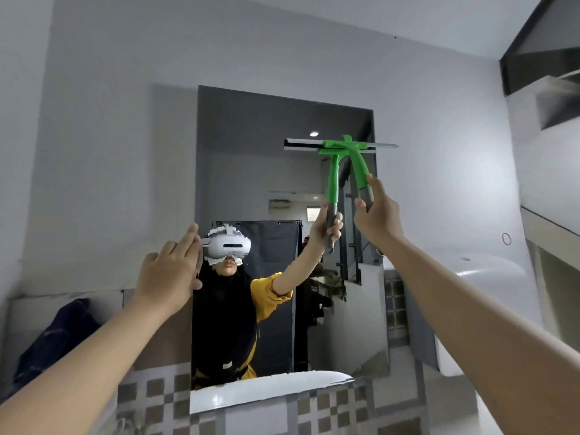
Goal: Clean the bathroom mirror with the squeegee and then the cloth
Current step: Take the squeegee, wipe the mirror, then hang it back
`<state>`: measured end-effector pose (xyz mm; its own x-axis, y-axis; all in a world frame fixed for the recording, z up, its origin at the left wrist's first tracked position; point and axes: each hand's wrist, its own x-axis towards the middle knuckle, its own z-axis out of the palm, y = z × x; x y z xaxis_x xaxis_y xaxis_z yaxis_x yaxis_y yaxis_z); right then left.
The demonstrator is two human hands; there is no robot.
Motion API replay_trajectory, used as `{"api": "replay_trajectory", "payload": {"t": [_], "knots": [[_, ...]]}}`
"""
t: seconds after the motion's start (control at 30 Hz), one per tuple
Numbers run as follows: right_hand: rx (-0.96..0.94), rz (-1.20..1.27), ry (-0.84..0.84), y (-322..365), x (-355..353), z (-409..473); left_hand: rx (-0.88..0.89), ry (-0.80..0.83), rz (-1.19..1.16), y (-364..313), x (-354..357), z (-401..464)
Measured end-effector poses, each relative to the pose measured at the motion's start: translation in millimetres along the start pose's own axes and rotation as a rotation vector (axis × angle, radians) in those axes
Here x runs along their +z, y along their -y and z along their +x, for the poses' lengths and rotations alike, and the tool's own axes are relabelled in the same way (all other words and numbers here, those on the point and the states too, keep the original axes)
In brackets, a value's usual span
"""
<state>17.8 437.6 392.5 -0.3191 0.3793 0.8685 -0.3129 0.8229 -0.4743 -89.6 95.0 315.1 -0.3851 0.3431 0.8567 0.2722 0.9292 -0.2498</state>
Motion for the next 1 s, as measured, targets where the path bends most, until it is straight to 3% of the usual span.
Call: {"api": "replay_trajectory", "payload": {"t": [0.2,0.67,1.0], "knots": [[0.047,-0.109,-0.030,9,13,-7,0.013,0.025,-0.023,2,3,1],[0.255,0.108,-0.035,96,54,-32,0.017,0.012,-0.022,1,5,2],[0.124,0.201,-0.042,115,80,-62,-0.007,-0.018,-0.035,2,0,0]]}}
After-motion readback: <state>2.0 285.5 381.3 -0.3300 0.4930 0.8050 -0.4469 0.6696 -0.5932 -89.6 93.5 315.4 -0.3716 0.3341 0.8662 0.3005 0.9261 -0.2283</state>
